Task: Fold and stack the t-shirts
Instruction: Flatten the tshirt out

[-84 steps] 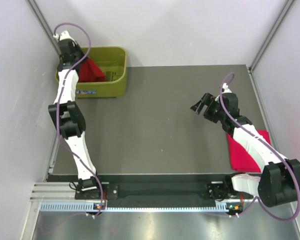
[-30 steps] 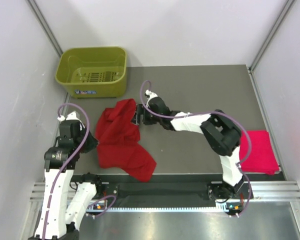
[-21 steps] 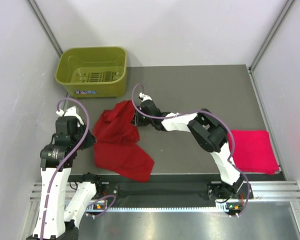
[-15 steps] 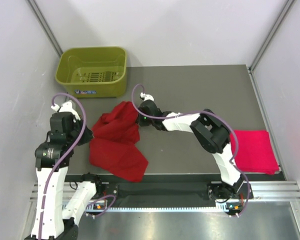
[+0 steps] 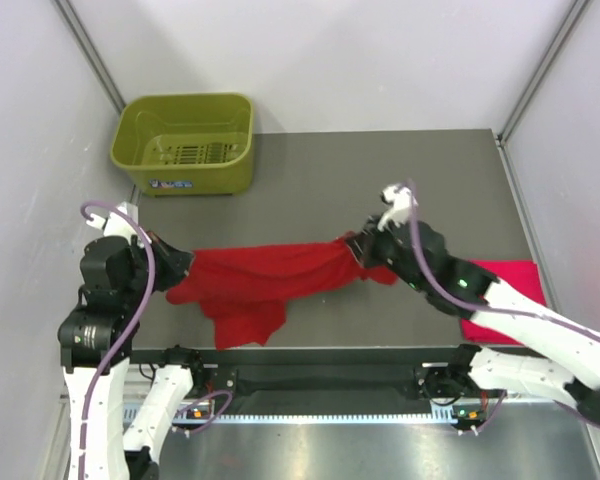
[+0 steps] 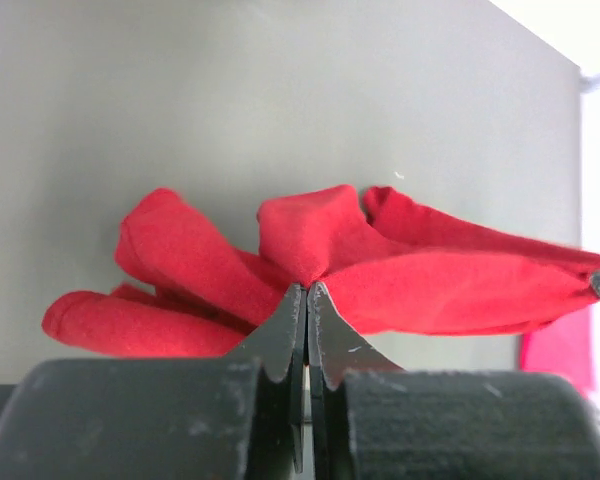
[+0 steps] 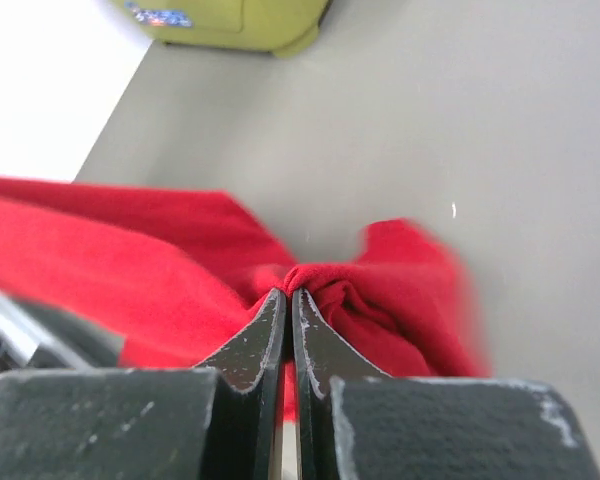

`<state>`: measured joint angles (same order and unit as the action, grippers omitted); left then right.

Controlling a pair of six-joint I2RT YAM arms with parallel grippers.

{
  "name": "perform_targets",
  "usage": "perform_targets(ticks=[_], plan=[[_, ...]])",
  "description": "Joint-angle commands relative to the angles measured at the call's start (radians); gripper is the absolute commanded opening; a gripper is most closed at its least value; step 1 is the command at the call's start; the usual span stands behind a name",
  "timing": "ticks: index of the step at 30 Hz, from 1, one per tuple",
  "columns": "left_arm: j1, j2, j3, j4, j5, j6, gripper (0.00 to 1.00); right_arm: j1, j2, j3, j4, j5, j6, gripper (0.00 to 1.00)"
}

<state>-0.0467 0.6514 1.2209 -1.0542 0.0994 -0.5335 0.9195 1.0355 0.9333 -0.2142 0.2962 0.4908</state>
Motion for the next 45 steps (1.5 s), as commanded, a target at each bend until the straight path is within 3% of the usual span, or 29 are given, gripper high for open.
perform_targets(ticks=[1, 5, 8, 9, 15, 18, 19, 20, 22, 23, 26, 30, 32, 34, 38, 39, 43, 45], plan=[[0.001, -0.048, -0.058, 0.108, 0.129, -0.098, 0.00, 0.050, -0.159, -0.080, -0.230, 0.113, 0.076, 0.00], [0.001, -0.026, -0.092, 0.137, 0.102, -0.114, 0.00, 0.048, -0.241, -0.091, -0.361, 0.217, 0.152, 0.00], [0.001, 0.069, -0.115, 0.204, 0.080, -0.123, 0.00, 0.010, -0.187, -0.051, -0.367, 0.288, 0.138, 0.00], [0.001, 0.135, -0.123, 0.280, 0.089, -0.123, 0.00, -0.055, -0.161, -0.036, -0.350, 0.261, 0.105, 0.00], [0.001, 0.501, -0.112, 0.511, 0.053, -0.091, 0.00, -0.430, 0.179, 0.090, -0.283, -0.053, -0.024, 0.00], [0.001, 0.734, 0.026, 0.517, 0.000, -0.013, 0.00, -0.482, 0.464, 0.246, -0.319, -0.104, -0.101, 0.00], [0.001, 0.793, 0.119, 0.501, -0.045, 0.009, 0.05, -0.491, 0.513, 0.331, -0.368, -0.121, -0.113, 0.02], [-0.001, 0.848, 0.171, 0.434, -0.068, 0.030, 0.17, -0.505, 0.559, 0.376, -0.401, -0.138, -0.133, 0.15], [-0.001, 0.980, 0.329, 0.323, -0.130, 0.067, 0.26, -0.511, 0.653, 0.483, -0.511, -0.144, -0.146, 0.27], [-0.016, 1.005, 0.357, 0.259, -0.144, 0.078, 0.38, -0.515, 0.664, 0.496, -0.530, -0.152, -0.156, 0.37], [-0.034, 0.935, 0.292, 0.261, -0.170, 0.092, 0.53, -0.515, 0.614, 0.428, -0.515, -0.155, -0.149, 0.54], [-0.038, 0.732, 0.026, 0.244, -0.150, 0.070, 0.57, -0.513, 0.445, 0.192, -0.459, -0.252, -0.121, 0.60], [-0.038, 0.597, -0.068, 0.220, -0.106, 0.026, 0.57, -0.512, 0.390, 0.109, -0.433, -0.293, -0.110, 0.60], [-0.039, 0.462, -0.269, 0.208, 0.021, -0.026, 0.49, -0.513, 0.296, 0.006, -0.407, -0.350, -0.116, 0.59], [-0.053, 0.241, -0.444, 0.201, 0.126, -0.161, 0.41, -0.515, 0.224, -0.132, -0.360, -0.414, -0.097, 0.56], [-0.058, 0.202, -0.513, 0.207, 0.140, -0.187, 0.43, -0.513, 0.206, -0.166, -0.341, -0.423, -0.087, 0.55], [-0.061, 0.100, -0.627, 0.223, 0.175, -0.267, 0.68, -0.515, 0.199, -0.214, -0.291, -0.460, -0.044, 0.48], [-0.061, 0.120, -0.640, 0.192, 0.178, -0.276, 0.68, -0.515, 0.221, -0.220, -0.263, -0.473, -0.031, 0.46]])
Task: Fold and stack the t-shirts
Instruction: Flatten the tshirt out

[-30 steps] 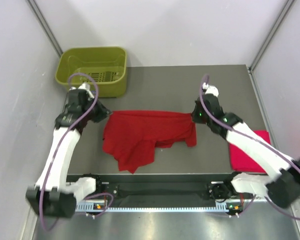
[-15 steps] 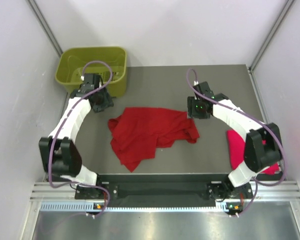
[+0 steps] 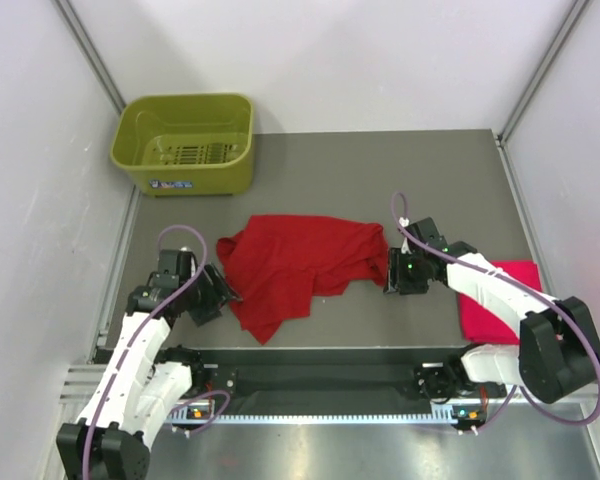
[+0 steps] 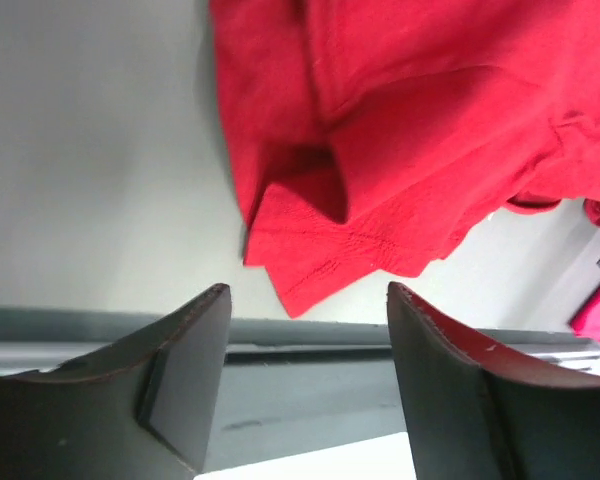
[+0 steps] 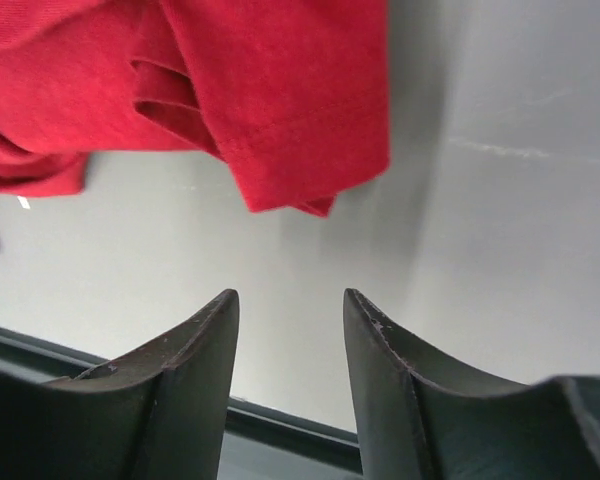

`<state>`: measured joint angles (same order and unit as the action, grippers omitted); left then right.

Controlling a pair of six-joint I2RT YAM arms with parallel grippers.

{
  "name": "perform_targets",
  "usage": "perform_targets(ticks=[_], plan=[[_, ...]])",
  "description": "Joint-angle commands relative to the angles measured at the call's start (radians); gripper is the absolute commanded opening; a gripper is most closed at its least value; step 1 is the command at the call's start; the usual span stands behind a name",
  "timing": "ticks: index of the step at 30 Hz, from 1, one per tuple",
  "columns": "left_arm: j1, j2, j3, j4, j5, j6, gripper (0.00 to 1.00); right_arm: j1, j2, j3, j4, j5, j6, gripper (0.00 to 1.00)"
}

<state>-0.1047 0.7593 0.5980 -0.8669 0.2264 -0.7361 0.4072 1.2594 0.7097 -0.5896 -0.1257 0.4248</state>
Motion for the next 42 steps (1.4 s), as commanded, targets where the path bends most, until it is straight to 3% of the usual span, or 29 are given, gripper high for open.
perform_targets(ticks=[1, 2, 6, 11, 16, 24, 28, 32, 42], plan=[[-0.003, 0.021, -0.015, -0.012, 0.036, -0.072, 0.65, -0.002, 0.003, 0.007, 0.120, -0.043, 0.035, 0.46], [-0.003, 0.031, -0.009, -0.038, 0.022, -0.065, 0.59, -0.002, 0.008, 0.010, 0.125, -0.025, 0.034, 0.46], [-0.003, 0.025, -0.001, -0.064, -0.006, -0.048, 0.52, -0.005, 0.020, 0.027, 0.140, 0.001, 0.032, 0.47], [-0.006, 0.064, -0.062, 0.000, 0.089, -0.049, 0.52, -0.011, 0.067, 0.053, 0.139, -0.011, 0.019, 0.45], [-0.042, 0.090, -0.075, 0.035, 0.033, -0.032, 0.54, -0.019, 0.071, 0.065, 0.145, -0.043, 0.020, 0.36], [-0.050, 0.153, -0.147, 0.158, 0.001, -0.083, 0.39, -0.024, 0.020, 0.033, 0.151, -0.057, 0.025, 0.30], [-0.067, 0.187, -0.178, 0.175, 0.002, -0.101, 0.47, -0.027, 0.005, 0.028, 0.155, -0.060, 0.029, 0.30], [-0.073, 0.205, -0.221, 0.230, 0.004, -0.131, 0.47, -0.028, 0.003, 0.019, 0.166, -0.058, 0.037, 0.30], [-0.081, 0.261, -0.219, 0.276, 0.011, -0.129, 0.24, -0.033, 0.001, 0.001, 0.174, -0.057, 0.043, 0.30]])
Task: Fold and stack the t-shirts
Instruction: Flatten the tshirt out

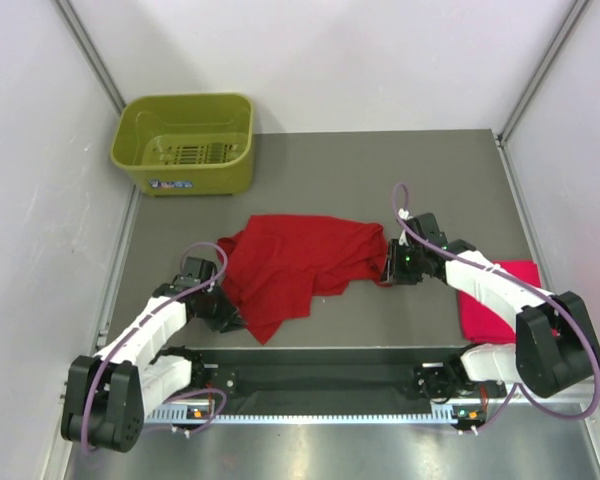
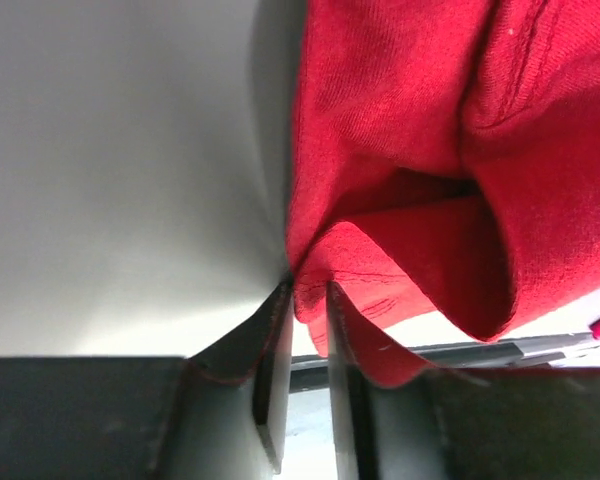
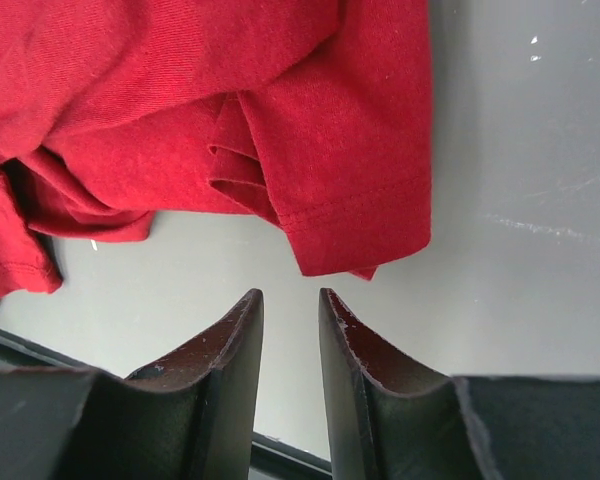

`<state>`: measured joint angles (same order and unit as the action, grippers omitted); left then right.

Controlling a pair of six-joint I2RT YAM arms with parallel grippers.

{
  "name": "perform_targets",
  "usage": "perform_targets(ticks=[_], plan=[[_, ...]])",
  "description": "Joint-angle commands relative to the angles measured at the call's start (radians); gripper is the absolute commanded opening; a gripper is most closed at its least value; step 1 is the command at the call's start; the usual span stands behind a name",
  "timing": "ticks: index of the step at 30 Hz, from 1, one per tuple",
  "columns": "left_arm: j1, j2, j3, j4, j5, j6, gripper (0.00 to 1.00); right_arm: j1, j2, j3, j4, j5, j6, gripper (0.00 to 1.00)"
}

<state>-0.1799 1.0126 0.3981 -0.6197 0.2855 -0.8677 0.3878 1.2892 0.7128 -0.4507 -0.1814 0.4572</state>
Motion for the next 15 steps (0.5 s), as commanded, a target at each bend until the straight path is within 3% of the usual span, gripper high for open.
perform_targets(ticks=[1, 8, 15], plan=[[-0.006, -0.008, -0.013, 0.017, -0.048, -0.001, 0.19, -0.013, -0.030, -0.006, 0.038, 0.002, 0.012, 0.30], [-0.006, -0.043, 0.024, -0.032, -0.057, -0.011, 0.00, -0.017, -0.022, 0.001, 0.040, 0.013, 0.014, 0.30], [-0.007, -0.078, 0.192, -0.148, -0.049, 0.056, 0.00, -0.017, -0.021, 0.020, 0.008, 0.042, 0.009, 0.32]])
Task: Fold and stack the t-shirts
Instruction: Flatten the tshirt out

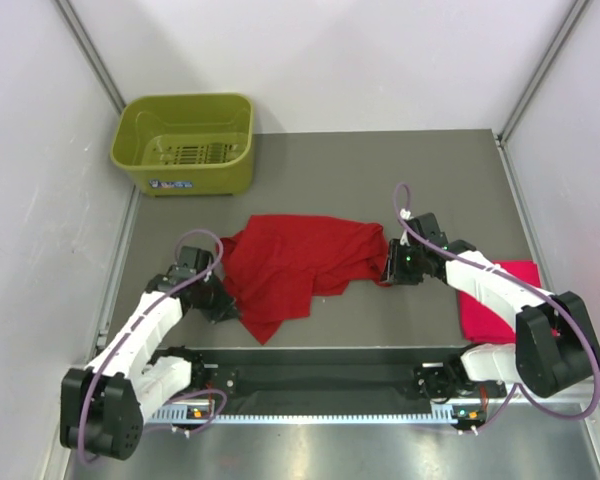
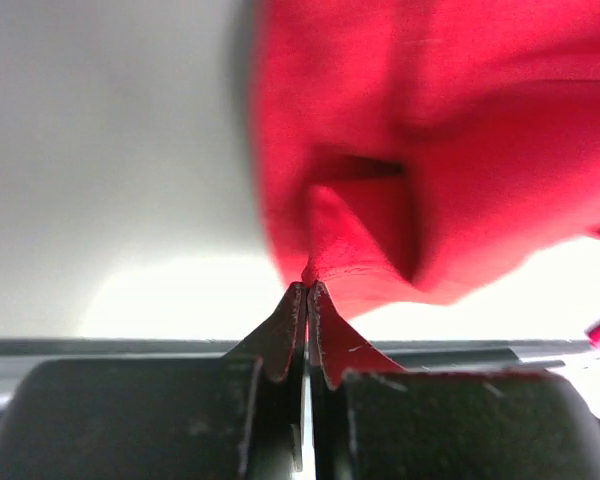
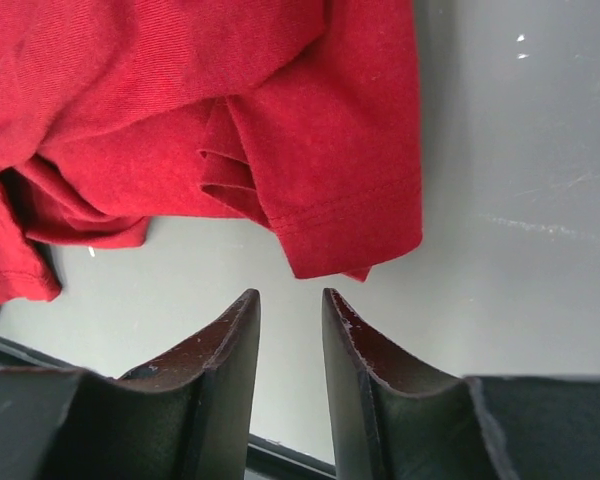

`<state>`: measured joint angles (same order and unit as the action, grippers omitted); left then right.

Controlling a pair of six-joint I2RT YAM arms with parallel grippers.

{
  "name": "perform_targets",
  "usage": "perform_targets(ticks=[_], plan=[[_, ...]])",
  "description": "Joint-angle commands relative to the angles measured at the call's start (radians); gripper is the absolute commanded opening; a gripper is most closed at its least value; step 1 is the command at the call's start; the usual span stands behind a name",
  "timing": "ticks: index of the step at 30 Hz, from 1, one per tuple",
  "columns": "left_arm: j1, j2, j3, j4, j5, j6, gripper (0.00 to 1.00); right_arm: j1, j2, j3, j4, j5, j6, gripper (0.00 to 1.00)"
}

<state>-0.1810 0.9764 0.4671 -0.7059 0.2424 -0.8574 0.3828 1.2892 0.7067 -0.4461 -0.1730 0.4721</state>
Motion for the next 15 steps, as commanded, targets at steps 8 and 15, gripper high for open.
perform_targets(ticks=[8, 15], plan=[[-0.005, -0.082, 0.672, -0.210, -0.182, 0.127, 0.00, -0.022, -0.016, 0.089, -0.052, 0.070, -0.056, 0.45], [-0.005, -0.061, 1.065, -0.267, -0.526, 0.184, 0.00, -0.022, -0.042, 0.108, -0.083, -0.011, -0.044, 0.54]])
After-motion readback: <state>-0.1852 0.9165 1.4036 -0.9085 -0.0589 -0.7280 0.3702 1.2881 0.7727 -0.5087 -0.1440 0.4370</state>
